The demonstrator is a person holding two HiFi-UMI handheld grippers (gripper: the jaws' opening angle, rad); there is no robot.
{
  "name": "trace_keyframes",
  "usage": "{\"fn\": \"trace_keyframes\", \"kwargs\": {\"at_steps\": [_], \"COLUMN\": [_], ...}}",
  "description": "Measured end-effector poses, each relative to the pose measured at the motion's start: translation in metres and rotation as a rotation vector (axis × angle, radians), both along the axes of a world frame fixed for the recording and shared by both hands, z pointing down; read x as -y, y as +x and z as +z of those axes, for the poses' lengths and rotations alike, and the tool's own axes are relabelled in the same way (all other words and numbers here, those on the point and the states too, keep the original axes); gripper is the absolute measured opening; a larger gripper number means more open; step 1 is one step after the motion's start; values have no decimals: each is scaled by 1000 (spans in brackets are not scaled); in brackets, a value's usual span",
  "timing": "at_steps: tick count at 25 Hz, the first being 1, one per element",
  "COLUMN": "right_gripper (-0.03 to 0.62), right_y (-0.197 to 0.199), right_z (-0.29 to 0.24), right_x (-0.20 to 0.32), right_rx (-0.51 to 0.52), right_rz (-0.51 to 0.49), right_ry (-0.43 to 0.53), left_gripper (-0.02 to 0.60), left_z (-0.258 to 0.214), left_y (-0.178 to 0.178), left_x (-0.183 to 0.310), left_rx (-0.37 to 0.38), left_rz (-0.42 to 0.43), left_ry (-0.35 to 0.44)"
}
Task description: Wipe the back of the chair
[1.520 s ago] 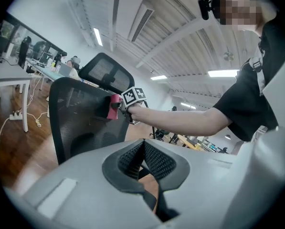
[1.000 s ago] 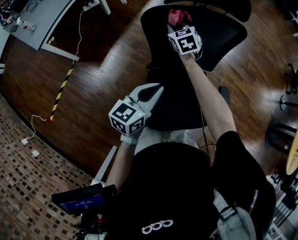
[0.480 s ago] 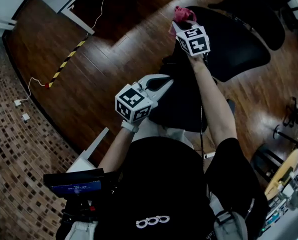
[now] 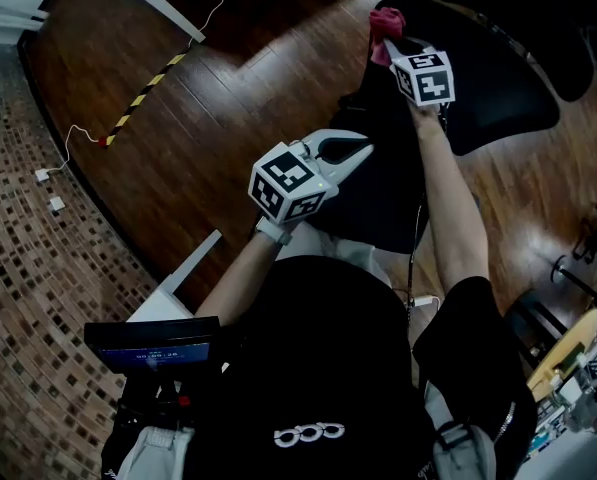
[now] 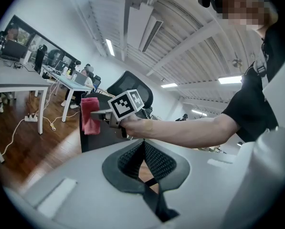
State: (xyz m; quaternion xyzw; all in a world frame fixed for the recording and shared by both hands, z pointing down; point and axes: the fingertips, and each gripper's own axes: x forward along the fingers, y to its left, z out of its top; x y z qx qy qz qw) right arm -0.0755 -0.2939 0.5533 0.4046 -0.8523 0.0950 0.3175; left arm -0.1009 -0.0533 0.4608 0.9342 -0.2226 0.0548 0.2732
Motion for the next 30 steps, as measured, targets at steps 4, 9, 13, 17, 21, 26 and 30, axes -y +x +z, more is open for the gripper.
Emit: {"fn": "trace_keyframes", "kwargs": {"at_steps": [4, 9, 13, 17, 21, 26, 30], "right_gripper": [49, 49, 49, 49, 49, 49, 49], "right_y": [43, 98, 150, 206, 253, 312, 356], "right_z": [4, 10, 17, 23, 26, 30, 32], "right_x": [-2, -11, -18, -29, -39, -55, -71], "right_rx": [-7, -10, -2, 0, 4, 6, 4], "right_rz": [69, 161, 235, 307, 357, 424, 466], "right_ry": [-5, -13, -22, -30, -37, -38, -45], "left_gripper": [-15, -15, -15, -15, -15, -15, -15], "left_z": [1, 5, 9, 12, 13, 16, 16], "left_y": [16, 33, 57, 85, 114, 151, 180], "left_x": [-4, -15, -22, -27, -32, -38, -47], "left_rx": [6, 15, 27, 33, 40, 48, 47], "left_rz": [26, 56, 83, 121, 149, 194, 217], "left_ry": [-3, -12, -22, -27, -28, -28, -29]}}
